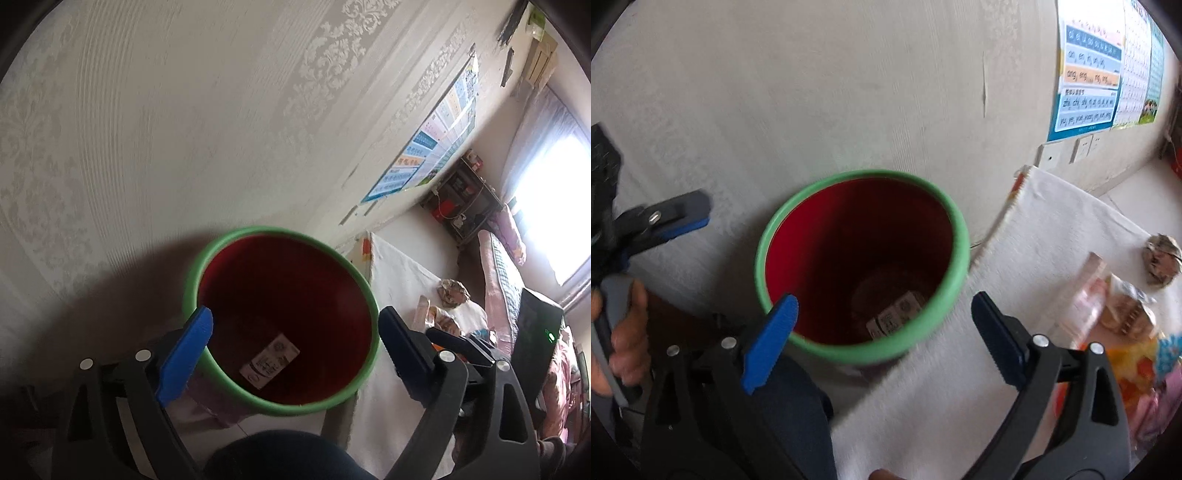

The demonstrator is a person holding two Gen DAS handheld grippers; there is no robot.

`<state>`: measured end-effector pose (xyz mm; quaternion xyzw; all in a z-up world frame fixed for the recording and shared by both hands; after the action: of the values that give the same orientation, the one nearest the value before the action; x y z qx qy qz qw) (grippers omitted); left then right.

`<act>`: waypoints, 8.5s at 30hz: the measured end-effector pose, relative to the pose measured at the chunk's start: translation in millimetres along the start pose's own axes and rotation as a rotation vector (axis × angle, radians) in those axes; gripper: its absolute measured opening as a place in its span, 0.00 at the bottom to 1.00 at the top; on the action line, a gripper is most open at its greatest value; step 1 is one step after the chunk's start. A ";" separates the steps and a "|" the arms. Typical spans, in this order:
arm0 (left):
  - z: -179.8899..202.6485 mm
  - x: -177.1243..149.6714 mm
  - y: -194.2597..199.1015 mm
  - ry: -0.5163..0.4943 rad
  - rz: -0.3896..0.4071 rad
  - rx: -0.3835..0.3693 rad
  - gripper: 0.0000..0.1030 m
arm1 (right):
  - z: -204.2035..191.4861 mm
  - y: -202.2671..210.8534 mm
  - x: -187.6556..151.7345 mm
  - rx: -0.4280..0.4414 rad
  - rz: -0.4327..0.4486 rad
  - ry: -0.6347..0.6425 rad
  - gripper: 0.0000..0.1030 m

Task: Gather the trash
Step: 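Carry the carton and yellow wrapper to the red bucket and release both, then move both open tools back over the table of wrappers, then grasp the orange-blue snack bag with the left tool while the right tool grasps the pink bag, then carry both bags over the red bucket and open both tools to drop them, then move both open tools back over the table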

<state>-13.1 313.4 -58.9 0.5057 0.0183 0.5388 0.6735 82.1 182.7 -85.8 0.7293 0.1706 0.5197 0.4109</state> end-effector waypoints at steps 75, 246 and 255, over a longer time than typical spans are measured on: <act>275.4 -185.4 -197.8 -0.665 -0.423 -0.115 0.46 | 375.3 130.7 -210.0 -0.339 -0.081 -0.633 0.48; 163.3 -59.0 -91.7 -0.321 -0.172 -0.137 0.92 | 184.7 148.9 -43.7 -0.340 0.156 -0.346 0.95; 202.6 -94.9 -121.0 -0.386 -0.241 -0.111 0.92 | 239.2 188.4 -113.5 -0.418 0.134 -0.429 0.95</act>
<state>148.2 119.9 -94.3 0.5558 -0.0801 0.3482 0.7506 217.8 -108.7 -38.7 0.7318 -0.0792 0.4036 0.5433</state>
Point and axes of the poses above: each gripper's, at about its wrist camera, not at the fingertips, and y roughly against the way its jaws point, z to its right, x to its top, the point moved 10 cm from there along -y, roughly the way its jaws point, and after that the axes turned 8 degrees about y, right-handed, at the moved point
